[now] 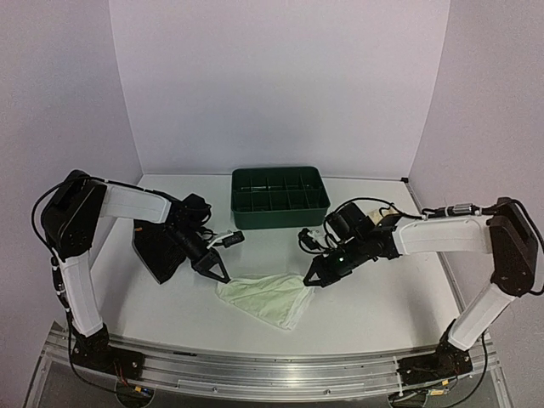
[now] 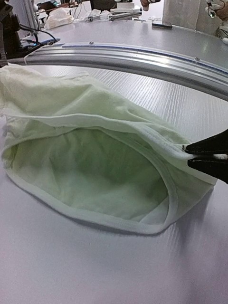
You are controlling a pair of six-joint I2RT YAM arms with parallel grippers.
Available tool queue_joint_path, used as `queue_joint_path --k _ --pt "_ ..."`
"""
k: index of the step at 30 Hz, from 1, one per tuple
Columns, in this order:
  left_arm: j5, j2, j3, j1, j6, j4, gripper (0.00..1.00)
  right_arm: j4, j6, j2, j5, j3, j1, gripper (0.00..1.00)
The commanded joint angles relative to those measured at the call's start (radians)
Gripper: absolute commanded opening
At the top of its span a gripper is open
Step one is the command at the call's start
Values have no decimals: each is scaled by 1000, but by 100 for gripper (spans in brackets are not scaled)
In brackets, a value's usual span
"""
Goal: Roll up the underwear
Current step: Fold the underwear at the center of the board.
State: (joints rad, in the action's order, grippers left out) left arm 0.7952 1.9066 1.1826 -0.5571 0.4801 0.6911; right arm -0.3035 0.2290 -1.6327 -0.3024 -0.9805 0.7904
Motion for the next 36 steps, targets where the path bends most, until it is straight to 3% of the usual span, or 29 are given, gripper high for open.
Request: queue_joint_path --k 1,19,30,36 --pt "-82 35 76 6 -139 -71 0 -3 -14 -66 27 -46 -17 0" --pt "-202 77 83 4 -202 -193 0 -2 1 -178 126 -49 -37 1" --pt "-141 84 96 -17 -206 -187 0 -88 -19 -101 192 -103 -35 41" --pt "-157 94 107 -17 -245 -200 0 -154 -34 21 349 -95 45 45"
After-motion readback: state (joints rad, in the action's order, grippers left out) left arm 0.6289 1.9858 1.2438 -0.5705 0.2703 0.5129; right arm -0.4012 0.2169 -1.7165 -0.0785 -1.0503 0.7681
